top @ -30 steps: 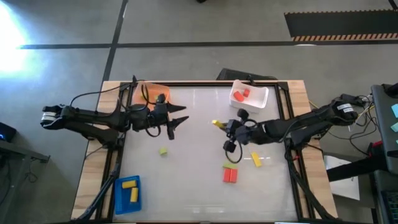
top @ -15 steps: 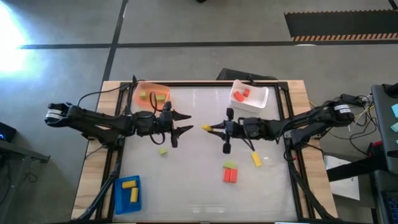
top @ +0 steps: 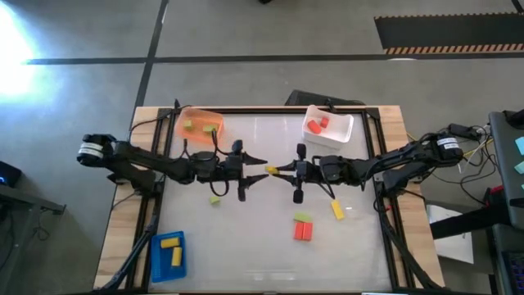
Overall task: Sort & place blocks by color
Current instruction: Put the left yellow rectangular block into the blue basket
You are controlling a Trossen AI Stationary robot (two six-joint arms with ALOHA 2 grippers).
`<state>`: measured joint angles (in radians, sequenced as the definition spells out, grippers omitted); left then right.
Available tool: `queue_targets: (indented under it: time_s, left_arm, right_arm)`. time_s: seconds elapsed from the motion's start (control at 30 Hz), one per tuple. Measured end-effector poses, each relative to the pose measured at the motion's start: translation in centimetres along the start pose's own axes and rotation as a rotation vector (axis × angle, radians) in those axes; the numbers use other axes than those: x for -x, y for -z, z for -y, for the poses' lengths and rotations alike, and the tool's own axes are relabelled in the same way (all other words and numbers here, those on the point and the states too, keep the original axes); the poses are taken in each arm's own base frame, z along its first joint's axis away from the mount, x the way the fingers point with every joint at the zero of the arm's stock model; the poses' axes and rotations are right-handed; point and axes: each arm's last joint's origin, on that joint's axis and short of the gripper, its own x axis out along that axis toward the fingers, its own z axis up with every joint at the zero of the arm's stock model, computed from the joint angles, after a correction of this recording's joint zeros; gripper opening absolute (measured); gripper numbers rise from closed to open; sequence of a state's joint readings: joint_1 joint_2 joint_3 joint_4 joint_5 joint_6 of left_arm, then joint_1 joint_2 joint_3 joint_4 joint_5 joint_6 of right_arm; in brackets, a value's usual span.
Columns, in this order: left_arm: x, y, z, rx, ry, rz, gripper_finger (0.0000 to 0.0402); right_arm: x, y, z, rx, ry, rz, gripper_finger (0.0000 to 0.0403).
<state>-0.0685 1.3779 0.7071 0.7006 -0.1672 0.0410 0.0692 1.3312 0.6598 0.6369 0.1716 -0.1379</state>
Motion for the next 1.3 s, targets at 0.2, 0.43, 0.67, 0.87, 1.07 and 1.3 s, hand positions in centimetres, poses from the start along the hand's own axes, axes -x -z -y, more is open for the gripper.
queue_targets:
  time_s: [0.2, 0.43, 0.67, 0.87, 1.07, 1.3]
  left_arm:
    - [-1.1, 1.1, 0.1, -0.03, -0.009, 0.036, 0.0183]
    - [-1.6, 1.7, 0.2, -0.06, -0.014, 0.067, 0.0132]
    - [-1.6, 1.8, 0.2, -0.062, -0.004, 0.051, 0.0042]
    - [-1.6, 1.8, 0.2, -0.062, -0.017, 0.05, 0.0042]
    - [-1.3, 1.5, 0.4, -0.044, -0.004, 0.028, 0.0042]
    - [-0.9, 2.0, 1.1, 0.014, 0.004, -0.143, 0.0042]
  right_arm:
    - [0.0, -0.1, 0.0, -0.01, 0.001, 0.004, 0.0045]
    - [0.0, -0.2, 0.0, -0.022, 0.002, 0.008, 0.0047]
    - [0.0, -0.1, -0.1, -0.018, -0.014, 0.0, 0.005]
    - [0.1, -0.2, 0.1, -0.029, 0.013, 0.006, 0.0107]
    - [1.0, -1.4, 0.4, -0.04, 0.021, 0.034, 0.0188]
    - [2.8, -2.8, 1.8, -0.015, 0.067, 0.032, 0.0233]
